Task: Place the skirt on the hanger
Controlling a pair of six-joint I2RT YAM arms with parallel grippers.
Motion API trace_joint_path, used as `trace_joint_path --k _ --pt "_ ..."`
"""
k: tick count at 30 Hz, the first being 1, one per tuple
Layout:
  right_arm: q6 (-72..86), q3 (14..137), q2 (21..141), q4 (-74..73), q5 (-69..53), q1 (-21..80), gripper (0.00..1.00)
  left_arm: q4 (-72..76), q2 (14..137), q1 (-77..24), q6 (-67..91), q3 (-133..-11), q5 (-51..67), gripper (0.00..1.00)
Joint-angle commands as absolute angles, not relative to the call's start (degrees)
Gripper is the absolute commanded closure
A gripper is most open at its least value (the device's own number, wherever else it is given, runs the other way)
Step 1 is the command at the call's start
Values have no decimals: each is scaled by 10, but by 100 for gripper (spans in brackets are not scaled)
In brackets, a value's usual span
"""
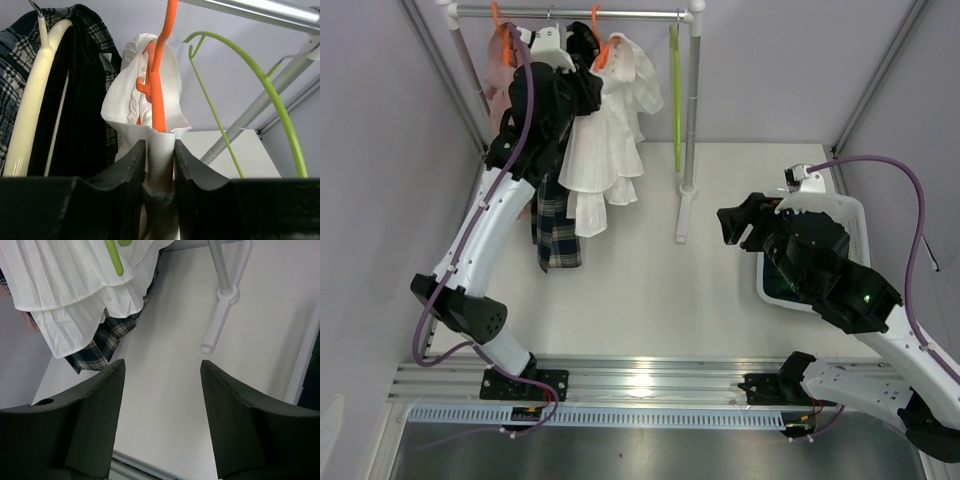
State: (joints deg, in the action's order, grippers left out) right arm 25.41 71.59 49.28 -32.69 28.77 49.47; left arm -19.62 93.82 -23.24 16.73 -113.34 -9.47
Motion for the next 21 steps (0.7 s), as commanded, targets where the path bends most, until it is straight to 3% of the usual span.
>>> trace_joint_path --k 1,4,14,15,21 --pt "253 716 497 -323 280 490 33 -181 896 -229 145 -1135 -72 64" --pt "257 716 501 -323 279 486 33 -182 879 -229 138 -1138 -61 50" --pt "274 737 538 -366 291 439 31 -197 813 -229 129 -1150 -5 31" --pt "276 738 545 -383 291 427 31 -206 800 -229 131 -1149 3 26" --pt "287 714 604 -412 187 209 31 -216 721 -229 170 -1054 84 29"
